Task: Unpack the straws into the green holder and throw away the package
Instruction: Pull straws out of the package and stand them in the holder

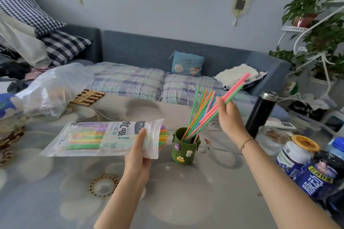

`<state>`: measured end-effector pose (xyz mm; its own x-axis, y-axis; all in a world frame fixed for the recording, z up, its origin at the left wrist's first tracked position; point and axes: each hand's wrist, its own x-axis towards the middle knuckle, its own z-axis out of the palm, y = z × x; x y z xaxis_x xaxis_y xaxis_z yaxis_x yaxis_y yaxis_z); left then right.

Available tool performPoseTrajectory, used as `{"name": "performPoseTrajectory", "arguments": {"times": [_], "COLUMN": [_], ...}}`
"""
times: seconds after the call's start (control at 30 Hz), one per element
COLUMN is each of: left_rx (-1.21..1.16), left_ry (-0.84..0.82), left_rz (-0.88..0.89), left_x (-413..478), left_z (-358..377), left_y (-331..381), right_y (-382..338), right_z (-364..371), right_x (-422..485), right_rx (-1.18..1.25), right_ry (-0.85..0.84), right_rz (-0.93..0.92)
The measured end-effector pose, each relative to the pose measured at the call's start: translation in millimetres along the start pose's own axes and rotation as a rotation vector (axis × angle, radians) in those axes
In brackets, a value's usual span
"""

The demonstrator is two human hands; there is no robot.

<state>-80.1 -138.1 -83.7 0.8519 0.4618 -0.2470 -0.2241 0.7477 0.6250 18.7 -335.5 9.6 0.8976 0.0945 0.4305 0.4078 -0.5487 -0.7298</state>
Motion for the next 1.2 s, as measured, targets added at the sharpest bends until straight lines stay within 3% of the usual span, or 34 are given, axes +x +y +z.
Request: {"name": "performPoseTrajectory", "arguments": {"times": [0.1, 0.17, 0.33, 0.6, 0.8, 0.9, 1.03, 1.2], "left_rx": [-0.008, -0.009, 0.001, 0.006, 0.061, 0.135, 0.344, 0.540], "left_ry": [0.005, 0.002, 0.021, 0.054, -0.047, -0.079, -0.079, -0.200], "left_rz": [-0.018, -0.028, -0.044, -0.039, -0.025, 0.029, 0.236, 0.392], "left_x": [-0.3, -1.2, -2.6, -10.6, -11.4, -18.0, -30.9, -42.7], "left_z": [0.7, 1.3, 2.4, 6.7, 6.3, 9.0, 16.3, 27.4], "left_y": [-1.5, -1.6, -1.5, -1.8, -7.1, -9.5, -16.2, -20.3], "right_y": [6.9, 11.5, 20.1, 37.6, 29.8, 13.3, -4.0, -9.4], "right_z": [16.7, 24.9, 32.0, 45.5, 57.3, 68.2, 75.0, 86.2], "right_x": [2.6, 5.1, 6.3, -31.7, -71.6, -87.6, -90.5, -96.1], "right_rx": [-0.086, -0.137, -0.084, 0.231, 0.515, 0.853, 1.349, 1.470], "right_ry": [-0.236, -0.285, -0.164, 0.104, 0.156, 0.081, -0.041, 0.019], "right_rz": [0.066, 0.090, 0.137, 0.275, 0.412, 0.539, 0.723, 0.768]}}
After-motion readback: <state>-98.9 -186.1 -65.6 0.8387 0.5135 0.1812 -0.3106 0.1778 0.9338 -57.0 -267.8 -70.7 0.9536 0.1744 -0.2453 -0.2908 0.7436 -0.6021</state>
